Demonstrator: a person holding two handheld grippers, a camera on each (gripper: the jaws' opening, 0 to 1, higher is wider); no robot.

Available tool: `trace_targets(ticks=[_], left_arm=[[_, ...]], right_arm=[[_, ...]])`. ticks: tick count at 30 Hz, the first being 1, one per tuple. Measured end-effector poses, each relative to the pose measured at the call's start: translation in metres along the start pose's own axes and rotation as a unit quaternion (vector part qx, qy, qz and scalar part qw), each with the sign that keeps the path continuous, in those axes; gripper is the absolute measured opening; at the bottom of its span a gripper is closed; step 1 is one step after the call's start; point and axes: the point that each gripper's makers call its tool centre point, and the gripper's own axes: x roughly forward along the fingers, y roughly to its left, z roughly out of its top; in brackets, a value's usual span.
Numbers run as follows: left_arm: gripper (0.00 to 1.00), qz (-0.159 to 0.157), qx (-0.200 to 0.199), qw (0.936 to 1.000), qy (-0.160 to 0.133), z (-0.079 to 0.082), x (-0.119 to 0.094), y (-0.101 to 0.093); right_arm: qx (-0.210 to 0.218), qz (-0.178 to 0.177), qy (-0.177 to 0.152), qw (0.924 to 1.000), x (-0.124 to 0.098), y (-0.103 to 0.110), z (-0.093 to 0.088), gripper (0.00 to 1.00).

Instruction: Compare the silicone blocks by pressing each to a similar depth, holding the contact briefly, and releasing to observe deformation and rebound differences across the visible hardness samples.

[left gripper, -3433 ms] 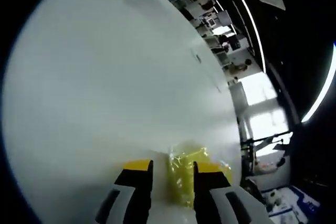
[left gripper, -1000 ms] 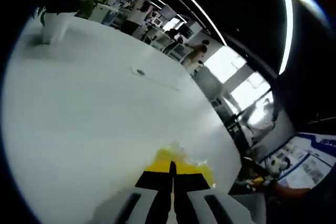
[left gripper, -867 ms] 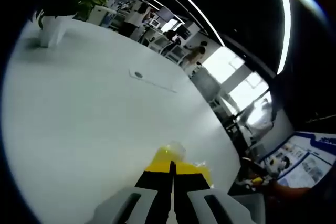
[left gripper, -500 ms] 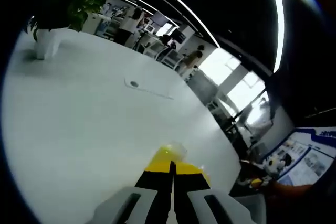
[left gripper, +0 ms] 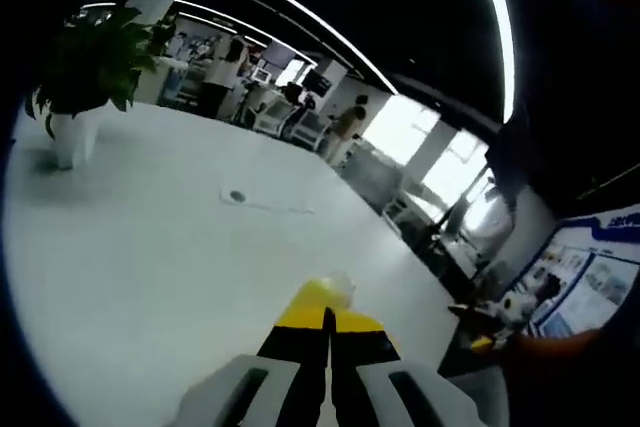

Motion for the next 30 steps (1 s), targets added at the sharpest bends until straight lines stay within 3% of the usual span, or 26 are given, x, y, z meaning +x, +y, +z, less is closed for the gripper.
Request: trace_targets(ticks=[9,30], left_arm=[[0.00,-0.023,0.030,0.9986,-0.036,0.045,-0.015,-0.027],[0.00,-0.072,0.075,0.9918,-0.074,0.090,-0.029,-0.097]], right_arm=[[-0.001,0.006,0.001,1.0000,0.002,0.005,0.000,0.97],[-0.005,0.019,-0.015,0.9997,0.000,0.006,0.020,0.97]])
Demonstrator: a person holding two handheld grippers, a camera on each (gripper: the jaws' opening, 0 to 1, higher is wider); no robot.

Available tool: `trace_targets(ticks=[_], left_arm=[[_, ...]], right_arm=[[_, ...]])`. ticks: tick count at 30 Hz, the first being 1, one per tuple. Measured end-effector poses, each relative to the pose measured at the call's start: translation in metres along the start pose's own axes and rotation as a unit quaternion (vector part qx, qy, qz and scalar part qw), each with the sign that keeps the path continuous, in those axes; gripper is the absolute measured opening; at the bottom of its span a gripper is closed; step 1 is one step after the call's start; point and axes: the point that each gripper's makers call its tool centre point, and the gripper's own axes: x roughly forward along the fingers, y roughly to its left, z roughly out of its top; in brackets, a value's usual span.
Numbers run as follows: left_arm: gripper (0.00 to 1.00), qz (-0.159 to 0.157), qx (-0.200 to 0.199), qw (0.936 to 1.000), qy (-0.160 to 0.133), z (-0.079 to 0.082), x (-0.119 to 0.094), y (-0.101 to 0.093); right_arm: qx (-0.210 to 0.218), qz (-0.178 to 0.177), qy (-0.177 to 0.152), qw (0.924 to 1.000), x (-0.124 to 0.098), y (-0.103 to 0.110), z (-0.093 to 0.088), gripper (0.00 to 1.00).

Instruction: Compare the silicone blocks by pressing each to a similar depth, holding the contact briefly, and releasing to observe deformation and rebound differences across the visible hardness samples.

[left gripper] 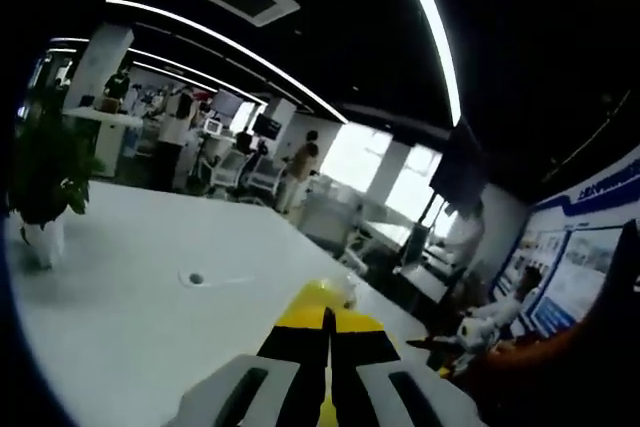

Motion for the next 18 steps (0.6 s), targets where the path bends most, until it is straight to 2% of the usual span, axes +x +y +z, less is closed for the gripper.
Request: trace_targets(ticks=[6,11,17,18], left_arm=[[0.00,-0.008,0.015,0.9999,0.000,0.000,-0.001,-0.011],[0.00,-0.029,0.016,0.9994,-0.008,-0.002,-0.003,-0.016],[0.00,-0.034,0.017,0.9992,-0.010,-0.005,-0.004,-0.017],[0.00,-0.034,0.016,0.9992,-0.012,-0.005,-0.004,-0.017]], right_arm=[[-0.003,0.012,-0.014,0.9998,0.001,0.008,0.016,0.97],[-0.010,0.022,-0.023,0.9994,0.001,0.013,0.030,0.97],[-0.018,0.040,-0.037,0.9984,0.004,0.019,0.053,0.97],[-0.020,0.046,-0.045,0.9977,0.006,0.021,0.061,0.97]])
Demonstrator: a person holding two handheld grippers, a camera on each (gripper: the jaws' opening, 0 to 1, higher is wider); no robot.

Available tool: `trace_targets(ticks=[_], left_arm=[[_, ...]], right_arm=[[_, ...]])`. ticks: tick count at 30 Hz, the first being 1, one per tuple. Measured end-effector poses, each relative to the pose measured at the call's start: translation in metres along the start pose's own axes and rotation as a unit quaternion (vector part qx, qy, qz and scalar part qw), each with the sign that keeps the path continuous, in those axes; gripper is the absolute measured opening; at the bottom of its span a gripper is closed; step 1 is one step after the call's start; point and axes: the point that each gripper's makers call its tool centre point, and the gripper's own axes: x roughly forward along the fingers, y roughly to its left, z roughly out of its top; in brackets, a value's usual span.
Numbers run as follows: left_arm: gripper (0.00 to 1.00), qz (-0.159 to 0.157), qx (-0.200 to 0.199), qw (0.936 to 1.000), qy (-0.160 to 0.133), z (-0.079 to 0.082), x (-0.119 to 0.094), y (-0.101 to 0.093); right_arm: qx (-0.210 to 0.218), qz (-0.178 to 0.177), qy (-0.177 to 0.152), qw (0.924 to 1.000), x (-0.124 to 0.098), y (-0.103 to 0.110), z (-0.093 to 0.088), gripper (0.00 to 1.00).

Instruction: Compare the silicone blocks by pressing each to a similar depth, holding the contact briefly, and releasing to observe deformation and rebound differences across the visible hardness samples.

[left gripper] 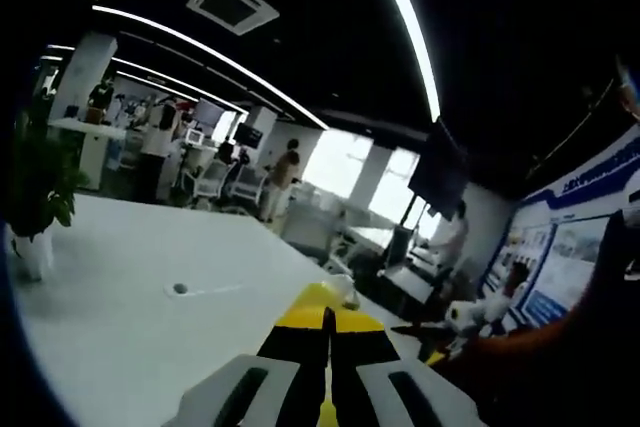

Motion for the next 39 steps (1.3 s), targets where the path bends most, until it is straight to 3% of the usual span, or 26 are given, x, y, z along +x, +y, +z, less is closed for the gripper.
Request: trace_targets(ticks=[7,11,16,30,39], left_arm=[[0.00,0.000,-0.005,1.0000,-0.002,-0.014,0.000,0.005],[0.00,0.000,-0.012,0.9999,-0.002,-0.022,0.002,0.007],[0.00,-0.006,-0.015,0.9999,0.000,-0.029,0.004,0.006],[0.00,-0.034,-0.029,0.9990,-0.009,-0.027,0.016,-0.008],[0.00,-0.070,-0.030,0.9971,-0.004,-0.031,0.023,-0.026]], right_arm=[[-0.013,0.018,-0.007,0.9997,0.012,0.005,0.016,0.97],[-0.001,0.037,-0.018,0.9991,0.020,0.013,0.027,0.97],[-0.017,0.059,-0.021,0.9979,0.028,0.026,0.039,0.97],[-0.039,0.105,-0.017,0.9936,0.049,0.047,0.055,0.97],[-0.058,0.145,-0.028,0.9874,0.057,0.070,0.067,0.97]])
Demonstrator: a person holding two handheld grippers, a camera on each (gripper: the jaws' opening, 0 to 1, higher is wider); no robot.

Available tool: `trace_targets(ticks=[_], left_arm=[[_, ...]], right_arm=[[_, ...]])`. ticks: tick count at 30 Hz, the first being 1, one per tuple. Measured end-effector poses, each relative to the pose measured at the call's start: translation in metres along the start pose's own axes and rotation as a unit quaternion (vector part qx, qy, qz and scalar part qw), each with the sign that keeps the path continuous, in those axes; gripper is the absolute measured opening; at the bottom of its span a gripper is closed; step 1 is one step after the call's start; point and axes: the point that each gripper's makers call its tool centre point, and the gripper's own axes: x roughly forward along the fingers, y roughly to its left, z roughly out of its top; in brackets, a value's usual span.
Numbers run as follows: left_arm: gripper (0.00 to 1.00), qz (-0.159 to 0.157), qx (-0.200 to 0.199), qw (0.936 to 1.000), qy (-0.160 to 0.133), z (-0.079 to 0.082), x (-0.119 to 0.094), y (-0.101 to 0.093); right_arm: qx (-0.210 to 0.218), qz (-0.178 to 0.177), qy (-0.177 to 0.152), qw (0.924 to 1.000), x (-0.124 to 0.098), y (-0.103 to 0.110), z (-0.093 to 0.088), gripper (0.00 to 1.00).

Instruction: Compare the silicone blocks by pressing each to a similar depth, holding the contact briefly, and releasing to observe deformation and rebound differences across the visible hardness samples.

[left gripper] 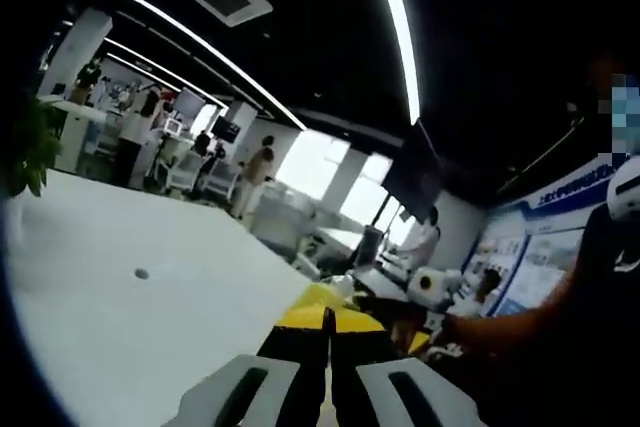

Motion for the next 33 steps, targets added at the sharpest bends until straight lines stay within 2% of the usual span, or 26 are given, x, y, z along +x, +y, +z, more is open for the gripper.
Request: trace_targets(ticks=[10,17,28,29,31,32,33], left_arm=[[0.00,-0.024,-0.012,0.9996,-0.005,-0.002,0.005,-0.016],[0.00,-0.037,-0.027,0.9987,-0.020,0.000,0.009,-0.025],[0.00,-0.069,-0.041,0.9962,-0.032,0.009,0.010,-0.044],[0.00,-0.071,-0.042,0.9960,-0.034,0.010,0.009,-0.045],[0.00,-0.074,-0.043,0.9957,-0.033,0.010,0.009,-0.047],[0.00,-0.073,-0.043,0.9959,-0.031,0.010,0.010,-0.048],[0.00,-0.074,-0.042,0.9960,-0.030,0.009,0.009,-0.048]], right_arm=[[-0.013,0.043,-0.018,0.9988,0.016,0.019,0.015,0.97],[-0.020,0.078,-0.024,0.9965,0.028,0.033,0.024,0.97],[-0.001,0.105,-0.049,0.9932,0.042,0.048,0.042,0.96],[0.005,0.111,-0.052,0.9925,0.043,0.050,0.043,0.96],[0.014,0.128,-0.050,0.9905,0.047,0.055,0.045,0.84],[0.028,0.148,-0.046,0.9875,0.046,0.063,0.044,0.82],[0.028,0.148,-0.052,0.9872,0.049,0.063,0.047,0.84]])
